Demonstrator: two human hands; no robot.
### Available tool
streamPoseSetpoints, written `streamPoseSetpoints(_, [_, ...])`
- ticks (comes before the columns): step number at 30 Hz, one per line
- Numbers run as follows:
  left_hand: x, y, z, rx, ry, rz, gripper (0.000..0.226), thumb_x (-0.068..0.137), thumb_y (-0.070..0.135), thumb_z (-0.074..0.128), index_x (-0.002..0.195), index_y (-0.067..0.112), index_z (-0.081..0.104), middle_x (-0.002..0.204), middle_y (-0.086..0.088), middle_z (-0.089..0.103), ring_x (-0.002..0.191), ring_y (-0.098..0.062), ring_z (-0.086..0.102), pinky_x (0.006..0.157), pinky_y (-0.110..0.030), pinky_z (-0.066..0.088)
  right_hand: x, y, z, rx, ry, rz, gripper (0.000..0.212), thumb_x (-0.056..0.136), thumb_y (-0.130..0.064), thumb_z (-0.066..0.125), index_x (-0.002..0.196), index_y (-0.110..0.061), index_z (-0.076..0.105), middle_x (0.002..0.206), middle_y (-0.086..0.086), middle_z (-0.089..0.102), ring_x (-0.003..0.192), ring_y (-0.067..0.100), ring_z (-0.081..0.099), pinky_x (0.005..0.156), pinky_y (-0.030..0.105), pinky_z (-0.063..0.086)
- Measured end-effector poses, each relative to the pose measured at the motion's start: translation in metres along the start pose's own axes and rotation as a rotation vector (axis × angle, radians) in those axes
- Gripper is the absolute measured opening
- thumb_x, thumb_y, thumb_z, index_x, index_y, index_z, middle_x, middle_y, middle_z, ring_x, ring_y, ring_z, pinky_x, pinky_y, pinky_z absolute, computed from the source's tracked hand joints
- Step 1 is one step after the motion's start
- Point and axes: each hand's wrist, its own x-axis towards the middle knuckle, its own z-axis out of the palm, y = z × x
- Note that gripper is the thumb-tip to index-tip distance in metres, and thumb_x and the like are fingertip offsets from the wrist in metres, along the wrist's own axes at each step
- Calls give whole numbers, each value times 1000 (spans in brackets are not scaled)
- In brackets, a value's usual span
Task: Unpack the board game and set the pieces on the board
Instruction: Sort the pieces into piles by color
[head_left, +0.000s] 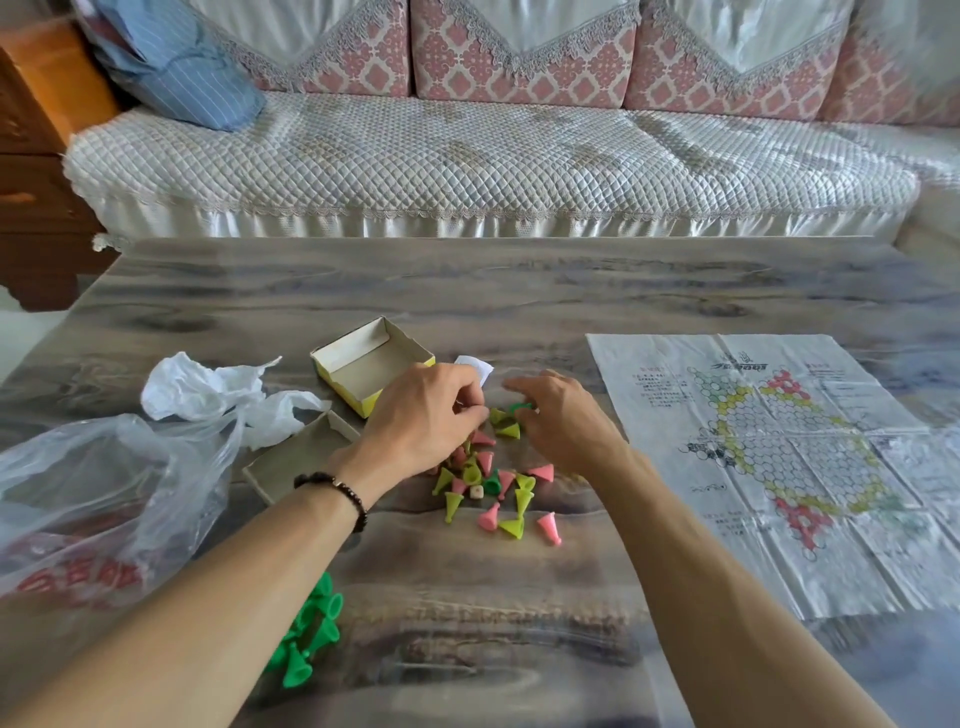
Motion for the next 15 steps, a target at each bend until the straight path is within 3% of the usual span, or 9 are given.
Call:
streamPoseSetpoints(4, [-9, -8, -4, -96, -20, 0, 21, 82, 25, 72, 67, 25, 57, 74, 6, 71, 73, -16, 66, 68, -37, 53, -2, -1, 3, -18, 52, 35, 20, 86, -10, 56, 102, -11, 68, 107, 8, 63, 98, 24, 56, 78, 33, 45])
streamPoseSetpoints(11, [-24, 1, -7, -210, -46, 32, 16, 77, 17, 77, 69, 20, 64, 71, 6, 69, 68, -13, 66, 64, -41, 54, -26, 6, 3, 175, 254, 54, 12, 79, -7, 61, 85, -12, 70, 88, 1, 67, 80, 18, 60, 72, 29, 48])
streamPoseSetpoints(13, [-28, 5, -5, -181, -105, 55, 11, 76, 19, 79, 73, 21, 69, 73, 6, 69, 69, -12, 65, 65, -39, 54, -37, 5, 3, 230, 287, 64, 11, 79, -9, 64, 83, -17, 70, 85, -5, 65, 74, 8, 56, 68, 18, 43])
streamPoseSetpoints(15, [-31, 10, -4, -64, -157, 110, 8, 78, 23, 79, 84, 20, 76, 82, 5, 69, 84, -16, 65, 73, -34, 52, -49, 2, 3, 289, 315, 80, 12, 78, -9, 65, 81, -19, 70, 82, -8, 62, 68, 1, 52, 63, 7, 35])
